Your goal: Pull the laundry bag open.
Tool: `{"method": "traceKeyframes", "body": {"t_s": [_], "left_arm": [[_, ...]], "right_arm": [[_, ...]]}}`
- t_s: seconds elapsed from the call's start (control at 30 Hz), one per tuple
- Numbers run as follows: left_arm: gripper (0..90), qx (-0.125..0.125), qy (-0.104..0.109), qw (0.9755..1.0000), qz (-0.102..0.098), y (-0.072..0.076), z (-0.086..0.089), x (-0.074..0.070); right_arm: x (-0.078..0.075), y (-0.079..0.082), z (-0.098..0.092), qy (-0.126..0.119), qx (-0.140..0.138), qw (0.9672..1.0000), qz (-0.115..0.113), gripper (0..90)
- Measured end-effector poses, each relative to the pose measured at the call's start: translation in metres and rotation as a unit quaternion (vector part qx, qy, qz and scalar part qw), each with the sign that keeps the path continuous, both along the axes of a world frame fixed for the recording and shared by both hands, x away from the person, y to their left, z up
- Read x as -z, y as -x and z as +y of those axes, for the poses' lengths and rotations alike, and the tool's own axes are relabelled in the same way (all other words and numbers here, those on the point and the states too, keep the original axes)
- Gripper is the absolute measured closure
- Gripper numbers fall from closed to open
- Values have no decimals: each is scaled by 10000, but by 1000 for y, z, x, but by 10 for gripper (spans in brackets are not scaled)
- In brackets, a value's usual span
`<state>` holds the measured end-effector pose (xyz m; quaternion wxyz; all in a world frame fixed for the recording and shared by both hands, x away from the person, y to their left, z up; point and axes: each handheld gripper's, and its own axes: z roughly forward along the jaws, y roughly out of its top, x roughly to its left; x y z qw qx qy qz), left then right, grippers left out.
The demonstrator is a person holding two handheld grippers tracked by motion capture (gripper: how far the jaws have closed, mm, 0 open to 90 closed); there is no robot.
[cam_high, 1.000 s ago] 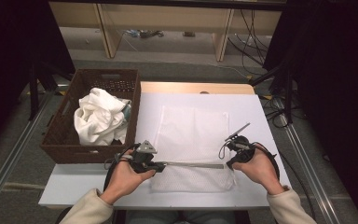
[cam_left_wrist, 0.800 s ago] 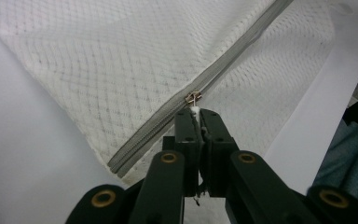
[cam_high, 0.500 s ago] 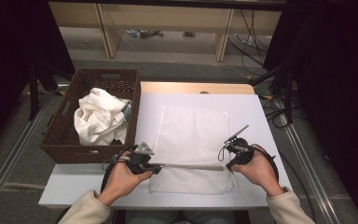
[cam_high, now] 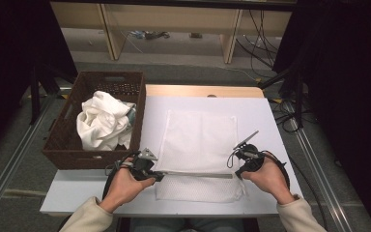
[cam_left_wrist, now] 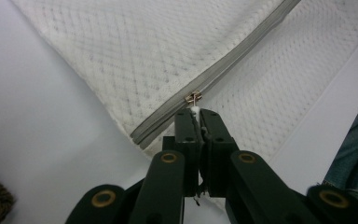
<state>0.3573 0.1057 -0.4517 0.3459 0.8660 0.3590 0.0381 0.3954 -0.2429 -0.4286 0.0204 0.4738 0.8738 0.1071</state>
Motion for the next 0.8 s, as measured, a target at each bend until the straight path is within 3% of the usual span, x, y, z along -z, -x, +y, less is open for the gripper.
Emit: {"method": "traceKeyframes", "body": {"t_s": [0.03,0.07,0.1,0.17,0.27,0.3,0.37,0.4,0.43,0.53,0.6,0.7,0.73,0.77,0.8], "left_arm": [[862,199,-204,9996,3,-2,3,-2],[862,-23,-39,10000,16,0,1,0],[862,117,-180,9997,91,-1,4,-1],[862,46,-131,9999,41,-1,4,1],[863,-48,-119,9997,188,1,4,1],[862,-24,-224,9996,156,1,5,0],[862,-66,-211,9996,150,0,5,1],[862,88,-404,9990,178,-1,9,0],[862,-74,-256,9995,188,0,7,2],[863,-106,-304,9993,177,0,8,3],[862,-156,-320,9992,203,0,9,4],[862,-111,-439,9988,181,0,10,4],[862,-141,-377,9989,221,0,10,5],[862,41,-536,9983,243,-2,13,4],[862,-169,-376,9989,210,-1,11,7]], "right_arm": [[0,0,0,-7,8,10000,-13,874],[1,1,1,-36,61,10000,-20,874],[2,1,0,-27,21,10000,-39,874],[2,0,-1,-8,6,10000,33,874],[3,0,-2,-3,-8,10000,59,874],[5,1,-1,-42,40,10000,36,874],[5,1,-1,-44,28,10000,43,874],[5,0,-2,1,-23,10000,85,874],[5,0,-3,4,-82,9999,113,874],[6,-1,-5,-120,-111,9996,244,874],[6,1,-4,-1,53,10000,66,874],[8,2,-5,-35,105,9999,72,874],[7,2,-6,-5,69,9999,125,874],[8,1,-6,-10,-7,9999,126,874],[8,1,-7,15,-26,9999,119,874]]}}
